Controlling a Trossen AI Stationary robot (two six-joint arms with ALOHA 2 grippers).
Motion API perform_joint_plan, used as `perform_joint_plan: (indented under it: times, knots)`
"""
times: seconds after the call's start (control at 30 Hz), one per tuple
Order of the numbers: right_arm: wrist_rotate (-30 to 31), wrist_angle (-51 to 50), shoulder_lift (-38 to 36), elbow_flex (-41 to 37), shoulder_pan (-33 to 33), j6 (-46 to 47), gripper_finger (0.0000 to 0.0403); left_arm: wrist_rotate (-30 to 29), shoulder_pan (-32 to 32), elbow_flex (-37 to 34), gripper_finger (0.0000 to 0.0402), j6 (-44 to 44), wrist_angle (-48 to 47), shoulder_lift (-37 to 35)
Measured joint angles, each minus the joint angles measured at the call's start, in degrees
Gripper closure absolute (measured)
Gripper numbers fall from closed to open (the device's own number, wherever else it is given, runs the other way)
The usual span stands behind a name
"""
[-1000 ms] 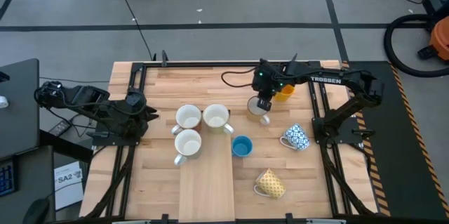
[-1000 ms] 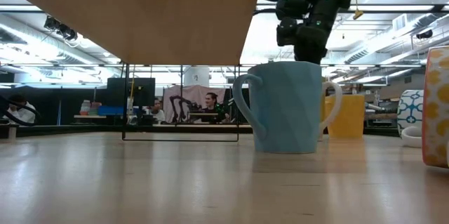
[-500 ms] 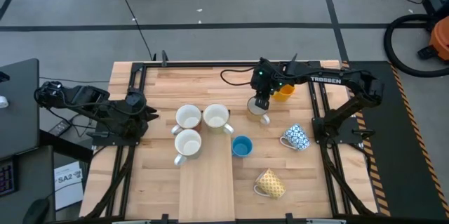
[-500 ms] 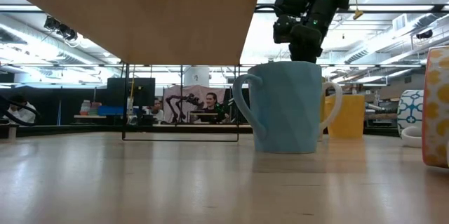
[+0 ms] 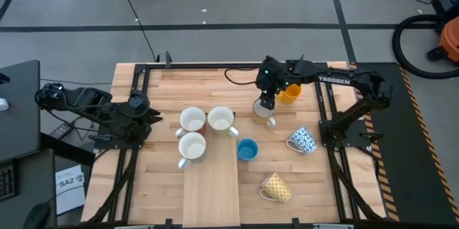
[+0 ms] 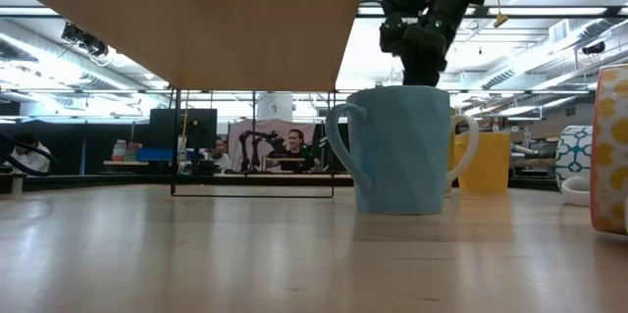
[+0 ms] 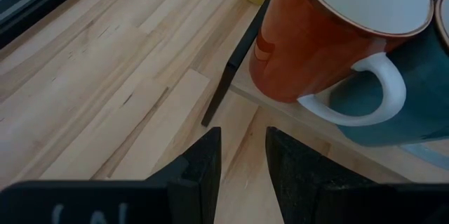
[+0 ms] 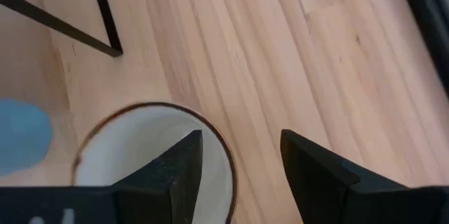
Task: Place coffee mugs
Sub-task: Put the left yellow mug on the shelf aligned with the green mug
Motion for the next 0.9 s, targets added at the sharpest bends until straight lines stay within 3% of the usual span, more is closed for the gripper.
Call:
perform_joint_plan:
  times: [0.17,0.47,0.67,0.9]
  knots:
    - [-2.97,-1.78,0.0,5.57,0.07,1.82,0.0205,0.01,0.0,0.0,0.0283,-0.01,-0.01,-0.01]
    - [-17.49,-5.68,-0.02,8.2,3.57,20.6,0.0206,0.02,0.0,0.0,0.0283,0.0,0.0,0.0]
    - [-11.34,-18.34,-0.02,8.2,10.34,29.35,0.0206,0.02,0.0,0.01,0.0283,0.0,-0.02,0.0]
    - [4.72,-27.2,-0.02,8.08,18.29,39.2,0.0206,0.02,0.0,0.02,0.0283,0.0,-0.02,-0.02]
